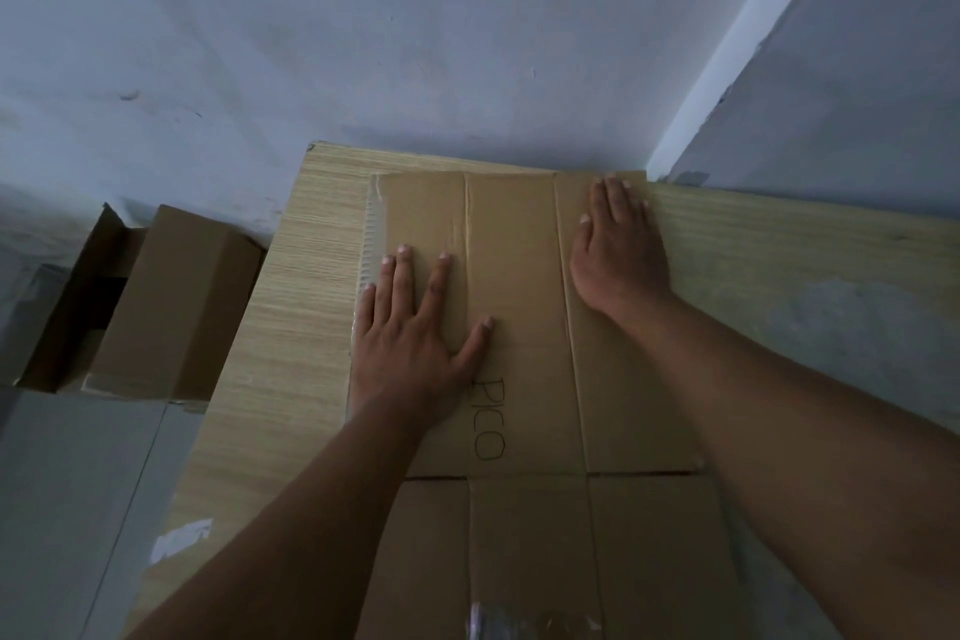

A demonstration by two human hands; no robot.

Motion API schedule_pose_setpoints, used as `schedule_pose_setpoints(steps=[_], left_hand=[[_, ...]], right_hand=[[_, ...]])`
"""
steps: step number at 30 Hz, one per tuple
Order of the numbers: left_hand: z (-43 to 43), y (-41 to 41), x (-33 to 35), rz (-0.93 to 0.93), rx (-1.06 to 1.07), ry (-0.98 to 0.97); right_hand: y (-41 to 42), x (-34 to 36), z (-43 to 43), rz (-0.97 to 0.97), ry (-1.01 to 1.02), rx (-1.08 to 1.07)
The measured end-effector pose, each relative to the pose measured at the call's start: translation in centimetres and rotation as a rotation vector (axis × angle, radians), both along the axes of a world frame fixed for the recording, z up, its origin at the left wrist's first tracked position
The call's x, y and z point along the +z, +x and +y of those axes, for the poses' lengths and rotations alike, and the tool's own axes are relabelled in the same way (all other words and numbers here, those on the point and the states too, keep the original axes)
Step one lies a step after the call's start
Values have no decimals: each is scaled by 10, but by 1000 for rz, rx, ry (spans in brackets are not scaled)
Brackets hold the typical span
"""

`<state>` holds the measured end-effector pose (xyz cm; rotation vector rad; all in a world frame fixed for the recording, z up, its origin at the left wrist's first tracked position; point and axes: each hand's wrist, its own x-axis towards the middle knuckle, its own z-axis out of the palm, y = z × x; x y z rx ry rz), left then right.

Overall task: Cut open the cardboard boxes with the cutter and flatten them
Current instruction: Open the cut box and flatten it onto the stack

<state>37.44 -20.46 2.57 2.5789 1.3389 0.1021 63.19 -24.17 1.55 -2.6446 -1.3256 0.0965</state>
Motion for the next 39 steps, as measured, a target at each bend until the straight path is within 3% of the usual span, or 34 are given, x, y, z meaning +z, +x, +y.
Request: schedule_pose_setpoints(steps=[14,21,26,30,34,39], left_hand=[[2,-5,0,10,-42,-28],[-89,-74,2,-34,104,-109],[-130,-117,10,-58,188,-155],[-123,-119,15,-175,277,-213],[-104,-123,25,-324,379,-347],[-94,-131,32,-475,392,-374]], right_hand=[[-115,1,-216,6,-17,23],[-118,-1,-217,81,36,-179],[-134,7,-244,55,97,-164],[-141,12,-239,130,177,-299],[-135,31,-232,343,228,-380],[-128,42,-231,440,301,-324]])
